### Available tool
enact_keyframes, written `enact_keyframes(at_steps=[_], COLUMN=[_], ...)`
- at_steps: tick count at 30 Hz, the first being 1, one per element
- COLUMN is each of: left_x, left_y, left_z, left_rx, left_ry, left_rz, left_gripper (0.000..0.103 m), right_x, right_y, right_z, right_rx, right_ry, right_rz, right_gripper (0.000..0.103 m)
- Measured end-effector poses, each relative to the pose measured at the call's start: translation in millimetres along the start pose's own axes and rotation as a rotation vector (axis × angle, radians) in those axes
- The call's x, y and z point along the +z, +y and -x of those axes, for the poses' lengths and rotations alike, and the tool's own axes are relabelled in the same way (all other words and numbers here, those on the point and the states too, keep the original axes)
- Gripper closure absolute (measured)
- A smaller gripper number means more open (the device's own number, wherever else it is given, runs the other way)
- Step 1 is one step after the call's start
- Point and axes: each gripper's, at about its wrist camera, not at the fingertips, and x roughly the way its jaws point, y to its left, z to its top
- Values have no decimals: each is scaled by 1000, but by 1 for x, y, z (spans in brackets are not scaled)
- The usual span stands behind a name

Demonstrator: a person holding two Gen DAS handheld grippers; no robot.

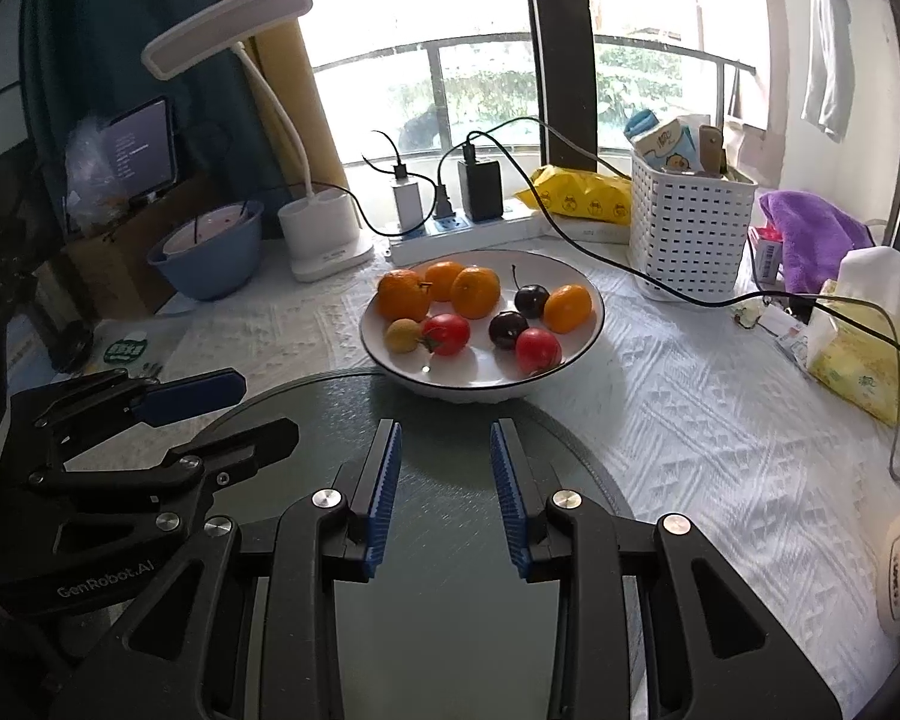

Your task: Organize fruits

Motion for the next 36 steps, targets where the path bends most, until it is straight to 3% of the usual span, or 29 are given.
enact_keyframes(at_steps=[21, 23, 25, 35, 36], left_x=[-14, -13, -13, -5, -4], left_y=[-10, -11, -11, -16, -16], left_z=[87, 97, 105, 143, 148], left_rx=[5, 8, 7, 30, 33], left_ry=[-137, -158, -176, -269, -284], left_rz=[15, 12, 18, 14, 18], left_gripper=[55, 53, 40, 38, 33], right_x=[-10, -10, -9, -1, 0], right_y=[34, 36, 38, 44, 45], right_z=[69, 75, 83, 128, 134], right_rx=[-34, -35, -40, -62, -63], right_ry=[-106, -118, -133, -218, -231], right_rz=[52, 56, 63, 85, 86], right_gripper=[70, 70, 70, 70, 70])
